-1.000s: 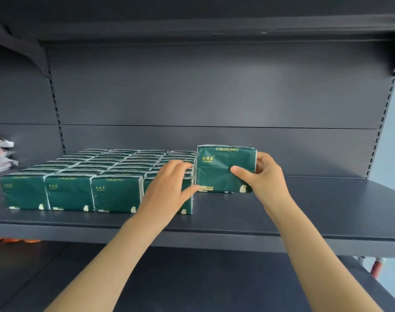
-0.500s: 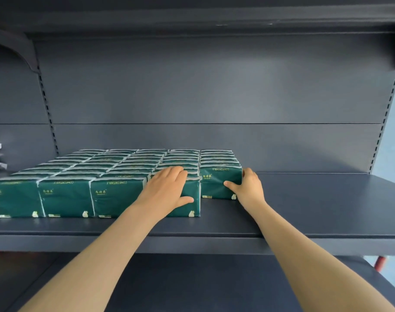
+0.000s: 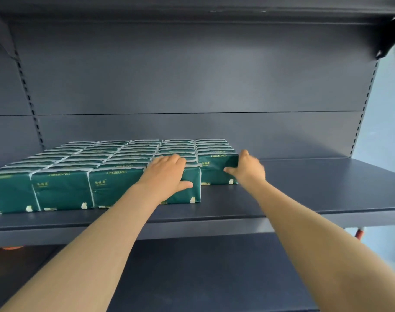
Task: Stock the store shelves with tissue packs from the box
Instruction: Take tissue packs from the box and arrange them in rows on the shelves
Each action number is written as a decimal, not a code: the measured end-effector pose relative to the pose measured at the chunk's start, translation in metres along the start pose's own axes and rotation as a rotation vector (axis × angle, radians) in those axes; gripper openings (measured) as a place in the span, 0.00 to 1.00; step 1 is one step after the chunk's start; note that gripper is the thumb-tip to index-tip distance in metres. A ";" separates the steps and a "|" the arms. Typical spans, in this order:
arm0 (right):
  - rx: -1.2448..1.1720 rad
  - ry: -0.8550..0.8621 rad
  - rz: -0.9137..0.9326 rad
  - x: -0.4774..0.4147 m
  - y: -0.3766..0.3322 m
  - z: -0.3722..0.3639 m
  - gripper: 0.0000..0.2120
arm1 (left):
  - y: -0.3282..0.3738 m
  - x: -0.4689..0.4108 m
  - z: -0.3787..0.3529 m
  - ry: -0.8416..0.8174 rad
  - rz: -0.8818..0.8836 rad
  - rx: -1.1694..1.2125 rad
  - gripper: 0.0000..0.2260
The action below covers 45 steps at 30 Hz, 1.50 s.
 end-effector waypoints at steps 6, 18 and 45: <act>0.181 -0.009 0.101 0.020 -0.022 0.048 0.25 | -0.029 -0.003 0.044 0.044 0.028 0.020 0.26; 0.560 -0.066 0.376 0.116 -0.115 0.142 0.18 | -0.051 0.083 0.182 0.257 0.206 -0.115 0.21; 0.394 -0.479 0.381 0.421 -0.008 0.037 0.20 | 0.079 0.389 0.056 -0.124 0.231 -0.039 0.17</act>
Point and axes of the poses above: each hand's wrist, its own x-axis away from the middle knuckle, its own z-axis out of the back of the hand, y = z × x, the point moved 10 cm from there along -x, towards the middle knuckle, and after that the axes turned 15 degrees about -x, right-handed, at the moved point
